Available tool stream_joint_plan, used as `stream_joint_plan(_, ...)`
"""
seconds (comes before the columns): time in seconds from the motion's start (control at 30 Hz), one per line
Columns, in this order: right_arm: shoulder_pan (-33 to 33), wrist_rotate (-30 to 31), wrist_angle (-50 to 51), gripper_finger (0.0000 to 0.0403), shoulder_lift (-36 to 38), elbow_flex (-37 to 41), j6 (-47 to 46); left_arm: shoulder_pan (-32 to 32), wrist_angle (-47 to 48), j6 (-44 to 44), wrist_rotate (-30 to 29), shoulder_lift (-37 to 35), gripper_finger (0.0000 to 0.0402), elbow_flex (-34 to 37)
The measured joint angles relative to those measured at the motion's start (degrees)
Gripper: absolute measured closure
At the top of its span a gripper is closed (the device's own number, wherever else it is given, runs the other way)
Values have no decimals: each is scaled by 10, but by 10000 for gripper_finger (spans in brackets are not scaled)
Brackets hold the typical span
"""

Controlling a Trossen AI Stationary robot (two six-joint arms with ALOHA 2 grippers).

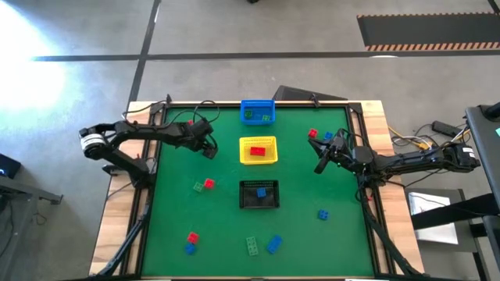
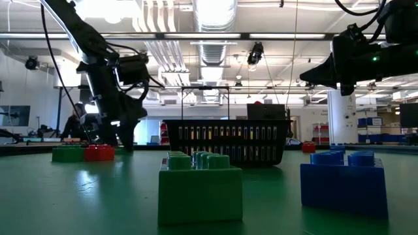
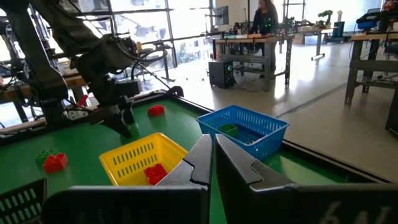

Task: Sort & place blocks by color
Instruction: Put the green game piece into the blue bin

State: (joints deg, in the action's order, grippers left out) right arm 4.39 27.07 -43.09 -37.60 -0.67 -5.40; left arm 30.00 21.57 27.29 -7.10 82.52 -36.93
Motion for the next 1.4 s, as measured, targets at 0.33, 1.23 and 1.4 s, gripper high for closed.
stream_joint_plan(0.33, 0, 0, 0, 394, 0, 0, 0, 0, -91, -69, 7, -9, 280, -32)
stream_joint_plan(1.23, 0, 0, 0, 394, 0, 0, 0, 57, -95, -217, 127, 340, 280, -469)
stream_joint_plan(1.4, 0, 0, 0, 394, 0, 0, 0, 57, -95, -217, 128, 347, 247, -469)
